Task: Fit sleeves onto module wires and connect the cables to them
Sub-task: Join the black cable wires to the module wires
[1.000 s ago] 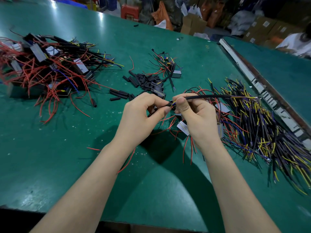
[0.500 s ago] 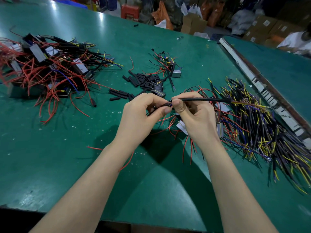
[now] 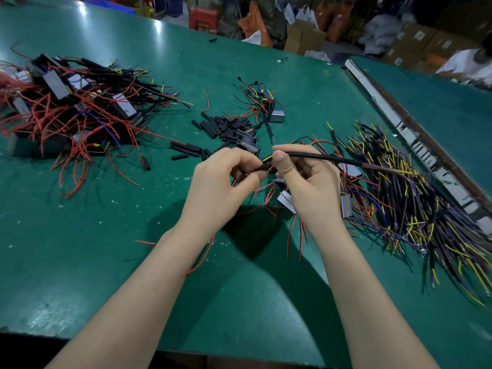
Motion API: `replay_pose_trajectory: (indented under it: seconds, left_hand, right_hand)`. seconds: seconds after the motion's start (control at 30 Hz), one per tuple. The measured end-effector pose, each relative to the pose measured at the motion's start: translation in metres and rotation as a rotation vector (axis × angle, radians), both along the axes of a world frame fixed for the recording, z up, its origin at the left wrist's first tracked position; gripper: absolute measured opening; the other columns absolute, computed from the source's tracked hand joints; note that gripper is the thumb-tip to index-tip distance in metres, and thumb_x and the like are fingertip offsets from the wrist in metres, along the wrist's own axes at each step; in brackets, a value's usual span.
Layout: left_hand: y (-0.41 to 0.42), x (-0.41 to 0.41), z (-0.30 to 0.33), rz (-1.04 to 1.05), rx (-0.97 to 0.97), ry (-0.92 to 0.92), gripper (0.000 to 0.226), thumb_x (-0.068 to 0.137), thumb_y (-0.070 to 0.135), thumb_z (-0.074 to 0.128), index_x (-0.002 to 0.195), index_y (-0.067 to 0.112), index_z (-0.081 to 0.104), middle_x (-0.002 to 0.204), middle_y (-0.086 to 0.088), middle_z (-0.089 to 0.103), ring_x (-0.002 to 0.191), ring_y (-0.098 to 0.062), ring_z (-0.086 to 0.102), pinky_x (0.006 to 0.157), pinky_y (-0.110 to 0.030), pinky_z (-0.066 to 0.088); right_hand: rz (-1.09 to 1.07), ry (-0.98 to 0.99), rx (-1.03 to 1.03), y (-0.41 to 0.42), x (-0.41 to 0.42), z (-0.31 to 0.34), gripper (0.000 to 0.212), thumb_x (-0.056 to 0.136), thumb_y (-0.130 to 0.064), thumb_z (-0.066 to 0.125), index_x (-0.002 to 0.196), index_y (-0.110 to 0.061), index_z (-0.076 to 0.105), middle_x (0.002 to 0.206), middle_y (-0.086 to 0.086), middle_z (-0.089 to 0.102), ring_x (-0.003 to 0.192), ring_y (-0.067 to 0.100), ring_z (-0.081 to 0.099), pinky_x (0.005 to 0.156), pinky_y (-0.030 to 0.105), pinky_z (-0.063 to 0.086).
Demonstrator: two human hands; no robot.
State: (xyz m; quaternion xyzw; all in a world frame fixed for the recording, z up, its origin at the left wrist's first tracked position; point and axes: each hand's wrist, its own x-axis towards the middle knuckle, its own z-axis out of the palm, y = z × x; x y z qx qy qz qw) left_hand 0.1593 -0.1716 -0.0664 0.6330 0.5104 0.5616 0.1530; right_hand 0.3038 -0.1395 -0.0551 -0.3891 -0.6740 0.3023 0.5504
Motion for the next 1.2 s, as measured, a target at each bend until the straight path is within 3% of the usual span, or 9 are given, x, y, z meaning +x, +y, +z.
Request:
replay_pose_trajectory:
  seconds: [0.1, 0.23, 0.33, 0.43, 0.7, 0.93, 1.03, 1.1, 1.2]
  left_hand:
    - [0.001, -0.001, -0.001, 0.043, -0.021, 0.007, 0.022, 0.074, 0.016, 0.079, 0.083, 0.027, 0.063, 0.078, 0.006, 0.063, 0.070, -0.002, 0.052, 0.068, -0.015, 0.042]
    - [0.000, 0.000, -0.001, 0.067, -0.041, -0.021, 0.016, 0.075, 0.020, 0.079, 0.084, 0.022, 0.067, 0.081, 0.003, 0.066, 0.070, -0.006, 0.055, 0.071, -0.019, 0.045]
    - [0.000, 0.001, -0.001, 0.066, -0.057, -0.022, 0.012, 0.078, 0.023, 0.077, 0.088, 0.019, 0.071, 0.083, 0.005, 0.069, 0.074, -0.007, 0.058, 0.075, -0.024, 0.047]
    - [0.000, 0.003, 0.000, 0.057, -0.041, -0.018, 0.012, 0.078, 0.021, 0.076, 0.088, 0.017, 0.070, 0.083, 0.005, 0.069, 0.077, -0.012, 0.059, 0.077, -0.032, 0.048]
    - [0.000, 0.003, -0.001, 0.050, -0.003, -0.025, 0.012, 0.076, 0.018, 0.077, 0.084, 0.017, 0.068, 0.079, 0.006, 0.065, 0.073, -0.010, 0.054, 0.073, -0.034, 0.047]
    - [0.000, 0.004, -0.002, 0.048, 0.023, -0.040, 0.011, 0.078, 0.021, 0.076, 0.084, 0.018, 0.068, 0.078, 0.008, 0.065, 0.072, -0.007, 0.053, 0.071, -0.026, 0.045]
    - [0.000, 0.004, -0.002, 0.051, 0.040, -0.037, 0.012, 0.077, 0.022, 0.076, 0.085, 0.017, 0.069, 0.079, 0.006, 0.066, 0.072, -0.007, 0.054, 0.070, -0.025, 0.046]
    - [0.001, 0.005, -0.002, 0.054, 0.043, -0.033, 0.012, 0.077, 0.021, 0.077, 0.086, 0.017, 0.069, 0.079, 0.005, 0.066, 0.073, -0.008, 0.054, 0.071, -0.027, 0.046]
    - [0.001, 0.005, -0.002, 0.053, 0.036, -0.029, 0.012, 0.077, 0.021, 0.077, 0.087, 0.019, 0.070, 0.080, 0.009, 0.066, 0.074, -0.006, 0.055, 0.073, -0.025, 0.046]
  right_hand:
    - [0.045, 0.042, -0.069, 0.000, -0.002, 0.000, 0.004, 0.088, -0.029, 0.066, 0.087, -0.031, 0.069, 0.080, -0.015, 0.070, 0.077, 0.006, 0.063, 0.078, 0.030, 0.050]
    - [0.108, 0.158, -0.174, -0.001, -0.003, 0.003, 0.008, 0.089, -0.017, 0.065, 0.088, -0.024, 0.068, 0.070, -0.013, 0.068, 0.063, 0.003, 0.058, 0.063, 0.015, 0.045]
    - [0.127, 0.223, -0.215, -0.001, -0.003, 0.005, 0.011, 0.090, -0.007, 0.063, 0.088, -0.017, 0.065, 0.068, -0.010, 0.066, 0.057, 0.002, 0.056, 0.056, 0.012, 0.044]
    - [0.130, 0.228, -0.229, -0.001, -0.004, 0.005, 0.011, 0.090, -0.004, 0.063, 0.088, -0.015, 0.063, 0.068, -0.008, 0.066, 0.056, 0.003, 0.056, 0.057, 0.014, 0.044]
    - [0.128, 0.243, -0.250, -0.004, -0.004, 0.007, 0.016, 0.088, -0.003, 0.065, 0.085, -0.018, 0.065, 0.070, -0.006, 0.069, 0.059, 0.002, 0.058, 0.059, 0.013, 0.045]
    - [0.139, 0.226, -0.232, -0.004, -0.004, 0.007, 0.019, 0.085, 0.001, 0.066, 0.083, -0.018, 0.063, 0.068, -0.007, 0.069, 0.062, 0.002, 0.060, 0.063, 0.014, 0.046]
    - [0.142, 0.209, -0.216, -0.004, -0.004, 0.008, 0.016, 0.088, -0.004, 0.065, 0.082, -0.019, 0.064, 0.067, -0.009, 0.068, 0.063, 0.001, 0.060, 0.062, 0.013, 0.046]
    - [0.126, 0.188, -0.232, -0.004, -0.003, 0.010, 0.015, 0.093, -0.019, 0.059, 0.080, -0.021, 0.066, 0.066, -0.009, 0.068, 0.060, 0.001, 0.057, 0.057, 0.011, 0.043]
    - [0.115, 0.186, -0.327, -0.002, 0.000, 0.012, 0.041, 0.090, -0.050, 0.042, 0.081, -0.021, 0.070, 0.068, -0.004, 0.069, 0.058, 0.005, 0.054, 0.051, 0.013, 0.040]
